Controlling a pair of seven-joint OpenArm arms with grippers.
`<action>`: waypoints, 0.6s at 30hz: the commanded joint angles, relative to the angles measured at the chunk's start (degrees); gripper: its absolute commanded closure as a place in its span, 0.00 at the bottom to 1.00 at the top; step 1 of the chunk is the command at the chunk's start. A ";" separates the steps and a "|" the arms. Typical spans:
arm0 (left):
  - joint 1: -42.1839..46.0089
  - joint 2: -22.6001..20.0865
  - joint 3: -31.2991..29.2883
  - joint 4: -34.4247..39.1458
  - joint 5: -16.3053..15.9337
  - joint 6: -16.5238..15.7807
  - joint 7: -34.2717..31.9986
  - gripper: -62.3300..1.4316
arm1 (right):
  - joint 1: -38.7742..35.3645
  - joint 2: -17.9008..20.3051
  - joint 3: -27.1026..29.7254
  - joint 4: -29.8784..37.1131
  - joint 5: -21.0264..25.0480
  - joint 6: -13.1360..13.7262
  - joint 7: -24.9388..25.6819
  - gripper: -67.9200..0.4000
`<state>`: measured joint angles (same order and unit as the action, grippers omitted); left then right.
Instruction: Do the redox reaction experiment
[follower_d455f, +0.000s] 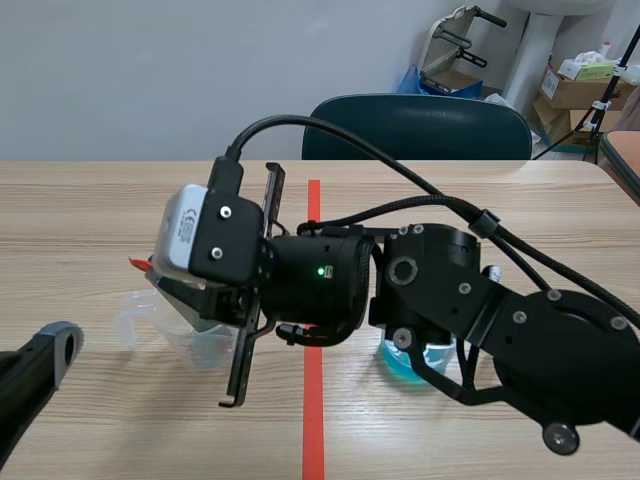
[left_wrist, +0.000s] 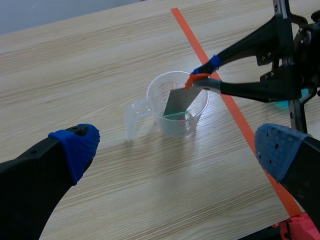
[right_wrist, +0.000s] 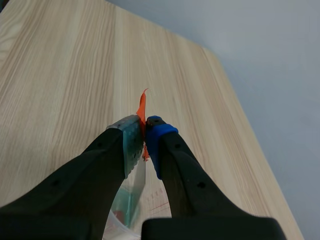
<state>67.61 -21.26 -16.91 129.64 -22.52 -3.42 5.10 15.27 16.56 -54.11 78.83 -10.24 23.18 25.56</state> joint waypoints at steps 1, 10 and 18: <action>-0.17 0.44 0.26 0.97 -0.17 -0.11 -0.92 0.00 | 1.81 -0.04 0.94 2.19 2.19 0.55 -0.83 0.98; -0.17 0.44 0.26 0.97 -0.17 -0.11 -0.94 0.00 | 2.97 -0.02 3.50 9.51 9.60 3.06 -10.86 0.98; -0.17 0.44 0.26 0.97 -0.17 -0.11 -0.94 0.00 | 3.02 -0.04 6.97 16.13 14.23 3.08 -18.34 0.98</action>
<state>67.61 -21.26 -16.91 129.64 -22.52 -3.44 5.10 17.12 16.67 -47.88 93.73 2.94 26.61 7.01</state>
